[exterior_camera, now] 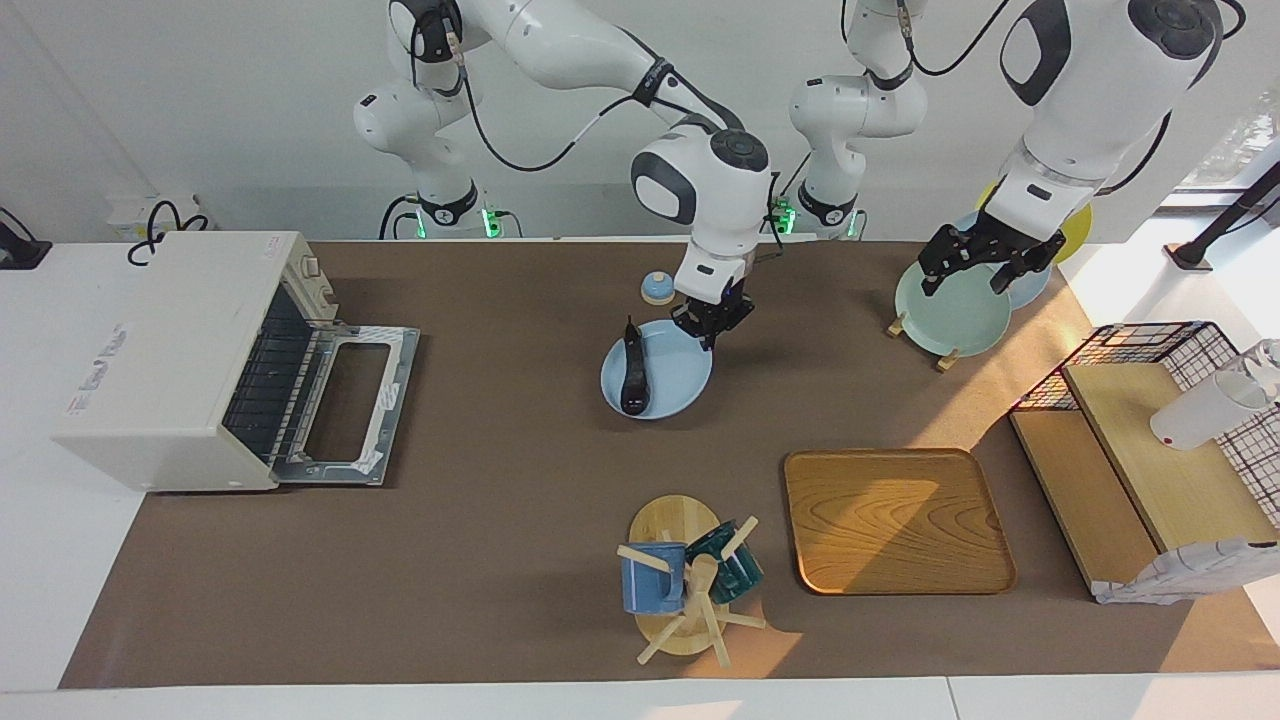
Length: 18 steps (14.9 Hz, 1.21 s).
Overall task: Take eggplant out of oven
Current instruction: 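Pull the plate with eggplant out and set it on the table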
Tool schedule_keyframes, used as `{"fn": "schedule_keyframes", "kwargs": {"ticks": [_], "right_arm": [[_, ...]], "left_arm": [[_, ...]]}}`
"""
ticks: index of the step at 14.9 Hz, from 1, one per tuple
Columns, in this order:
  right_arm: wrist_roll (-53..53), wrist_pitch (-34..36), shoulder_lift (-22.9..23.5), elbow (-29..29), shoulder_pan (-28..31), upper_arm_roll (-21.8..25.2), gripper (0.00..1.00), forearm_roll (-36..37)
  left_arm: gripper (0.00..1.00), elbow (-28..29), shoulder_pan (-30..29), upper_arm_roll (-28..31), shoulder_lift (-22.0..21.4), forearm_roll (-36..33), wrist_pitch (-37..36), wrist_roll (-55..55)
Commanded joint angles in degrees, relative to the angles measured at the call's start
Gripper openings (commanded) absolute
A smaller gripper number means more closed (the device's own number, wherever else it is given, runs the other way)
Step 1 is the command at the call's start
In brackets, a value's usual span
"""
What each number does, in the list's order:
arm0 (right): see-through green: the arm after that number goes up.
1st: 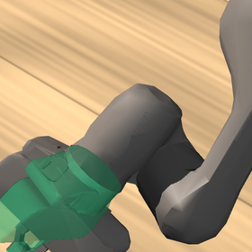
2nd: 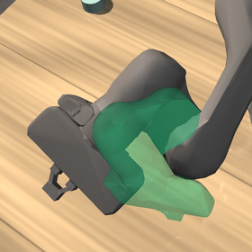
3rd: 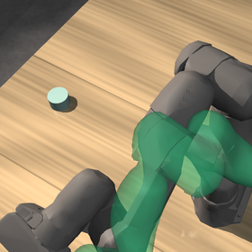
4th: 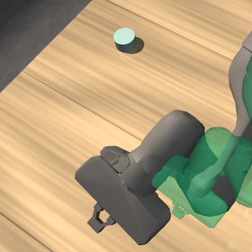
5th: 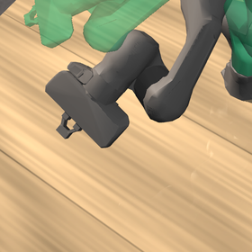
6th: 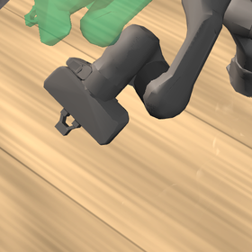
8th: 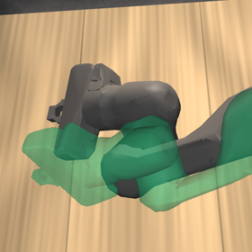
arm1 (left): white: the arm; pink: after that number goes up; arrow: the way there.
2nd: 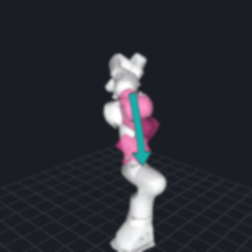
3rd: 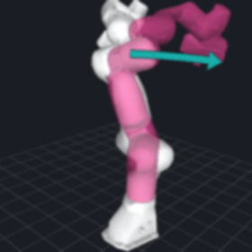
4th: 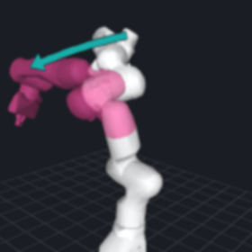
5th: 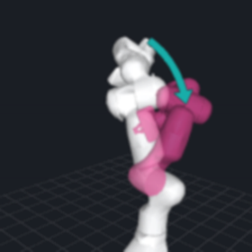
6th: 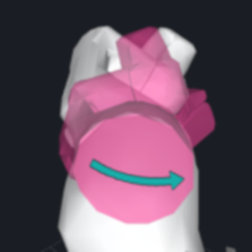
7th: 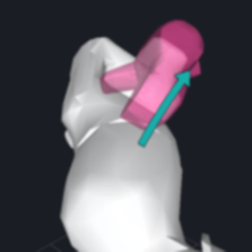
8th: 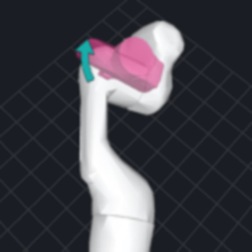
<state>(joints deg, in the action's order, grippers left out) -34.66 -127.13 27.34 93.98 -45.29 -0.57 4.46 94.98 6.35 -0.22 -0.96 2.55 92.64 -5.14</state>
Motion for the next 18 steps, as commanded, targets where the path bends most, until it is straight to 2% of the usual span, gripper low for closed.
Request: {"fn": "schedule_keyframes", "kwargs": {"ticks": [1,3,4,5,6,9,11,14,16,18], "right_arm": [[0.82,-7.93,-2.29,6.37,0.38,-0.13,0.0,-1.64],[0.73,-10.42,-2.29,6.92,0.47,-0.13,0.0,-5.58],[0.91,-10.68,-2.2,6.57,0.91,-0.04,0.21,-6.91],[0.91,-10.68,-2.2,5.96,1.26,-0.04,0.38,-7.01],[1.0,-9.99,-2.12,4.82,1.52,-0.04,0.44,-7.09],[3.09,-5.08,-3.07,2.35,4.76,-0.04,0.46,-7.01],[7.31,0.54,-5.27,2.08,7.4,0.13,0.42,-6.66],[13.2,10.64,-9.31,2.96,13.72,0.48,0.14,-5.17],[15.93,16.97,-11.16,4.01,17.42,0.48,0.0,1.73],[18.83,17.97,-13.61,9.17,21.89,0.4,0.0,6.69]], "left_arm": [[1.0,0.2,-0.2,-0.13,-0.01,-1.15,1.05,0.22],[1.0,0.46,-0.2,-0.22,-0.09,-1.15,1.66,0.31],[1.0,0.73,-0.28,-0.13,-0.09,-1.15,1.84,0.57],[1.0,0.73,-0.2,-0.13,-0.09,-1.15,1.93,0.57],[1.0,0.73,-0.2,-0.13,-0.09,-1.15,1.93,0.57],[1.0,0.73,0.16,-0.22,-0.09,-1.06,2.1,0.49],[1.0,1.08,0.16,-0.3,-0.18,-0.97,3.15,0.22],[1.0,1.43,0.85,-0.39,-0.09,-0.62,3.42,-0.04],[1.0,1.87,2.78,-0.3,0.43,0.17,4.38,-0.56],[1.0,3.1,5.68,-0.3,0.87,1.57,6.66,-3.28]]}}
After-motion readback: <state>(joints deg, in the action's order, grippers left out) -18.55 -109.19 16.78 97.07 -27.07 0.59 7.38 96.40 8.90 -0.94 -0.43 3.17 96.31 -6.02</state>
